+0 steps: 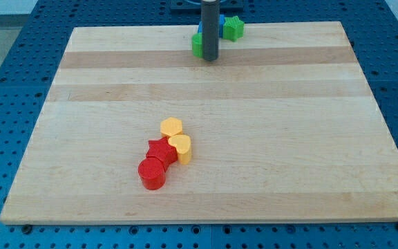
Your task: Push the green circle into the green star
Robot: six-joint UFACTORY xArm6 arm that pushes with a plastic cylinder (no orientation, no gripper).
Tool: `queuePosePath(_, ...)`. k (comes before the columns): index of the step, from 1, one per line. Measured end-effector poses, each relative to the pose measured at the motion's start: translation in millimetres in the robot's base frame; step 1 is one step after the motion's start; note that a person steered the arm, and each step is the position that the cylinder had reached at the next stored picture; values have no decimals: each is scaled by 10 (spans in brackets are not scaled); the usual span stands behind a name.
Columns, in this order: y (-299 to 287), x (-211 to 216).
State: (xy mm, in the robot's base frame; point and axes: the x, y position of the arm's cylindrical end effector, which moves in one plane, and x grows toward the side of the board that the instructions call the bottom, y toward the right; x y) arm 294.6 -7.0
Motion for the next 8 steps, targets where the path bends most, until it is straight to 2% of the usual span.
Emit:
queuePosePath(2, -977, -134)
queuePosePath(3, -751, -260)
queuePosePath(6, -6, -295)
queuePosePath(8, 94, -91)
